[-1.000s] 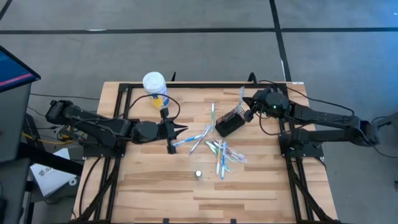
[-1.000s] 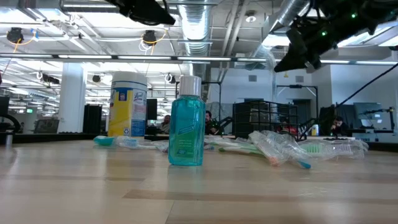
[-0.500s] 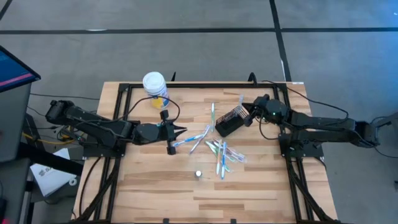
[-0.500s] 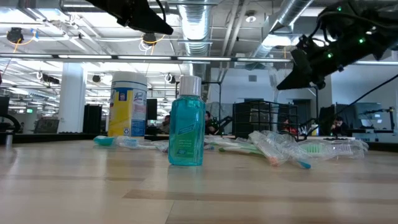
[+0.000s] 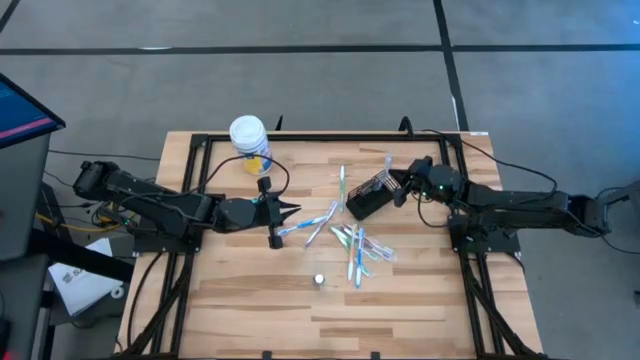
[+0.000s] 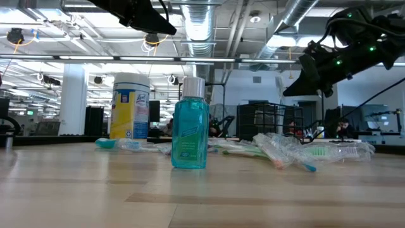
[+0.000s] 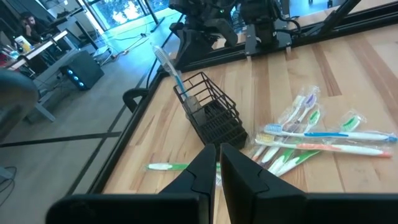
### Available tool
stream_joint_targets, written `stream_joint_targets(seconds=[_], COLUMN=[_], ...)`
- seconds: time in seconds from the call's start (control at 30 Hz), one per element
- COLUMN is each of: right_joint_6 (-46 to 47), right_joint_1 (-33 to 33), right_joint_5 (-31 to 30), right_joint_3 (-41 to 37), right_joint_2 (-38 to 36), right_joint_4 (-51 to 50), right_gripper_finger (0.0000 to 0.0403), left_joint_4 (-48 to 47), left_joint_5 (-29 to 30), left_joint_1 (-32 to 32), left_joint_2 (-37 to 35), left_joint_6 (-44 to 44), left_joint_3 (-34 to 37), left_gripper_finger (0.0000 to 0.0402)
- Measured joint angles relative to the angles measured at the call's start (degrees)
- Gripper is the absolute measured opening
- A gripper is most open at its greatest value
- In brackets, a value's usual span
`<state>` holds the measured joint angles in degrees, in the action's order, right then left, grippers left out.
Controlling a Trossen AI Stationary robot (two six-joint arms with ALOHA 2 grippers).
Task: Pick & Place toothbrushing station
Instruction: Put the blue toothbrush into the mesh organizer
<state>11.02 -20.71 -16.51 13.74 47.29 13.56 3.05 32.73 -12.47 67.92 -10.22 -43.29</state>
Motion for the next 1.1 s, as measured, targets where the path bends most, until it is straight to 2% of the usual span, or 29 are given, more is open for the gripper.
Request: stream_joint_targets(seconds=[0.27, 0.53, 0.7, 0.87, 1.1], right_joint_6=[-1.87, -2.58, -3.76, -4.15, -3.53], right_joint_1=[0.07, 0.00, 0.00, -0.09, -0.09], right_joint_5=[0.00, -0.02, -1.35, -2.00, -6.05], right_joint_3=[0.00, 0.00, 0.00, 0.00, -0.02], right_joint_2=[0.00, 0.00, -0.23, -1.26, -4.05], right_joint_4=[0.86, 1.65, 1.73, 1.15, -4.53], right_gripper_finger=[0.0009, 0.0086, 0.0116, 0.0130, 0.0137], left_joint_4=[0.00, 0.00, -0.02, -0.04, -0.05], left_joint_5=[0.00, 0.00, 0.00, 0.00, 0.00], left_joint_1=[0.00, 0.00, 0.00, 0.00, 0.02], left_joint_2=[-0.02, -0.02, -0.04, -0.04, -0.04], left_joint_6=[0.00, 0.01, 0.02, 0.02, 0.02], left_joint_3=[0.00, 0.00, 0.00, 0.00, 0.00], left_gripper_finger=[0.0017, 0.0017, 0.0017, 0.0017, 0.0017])
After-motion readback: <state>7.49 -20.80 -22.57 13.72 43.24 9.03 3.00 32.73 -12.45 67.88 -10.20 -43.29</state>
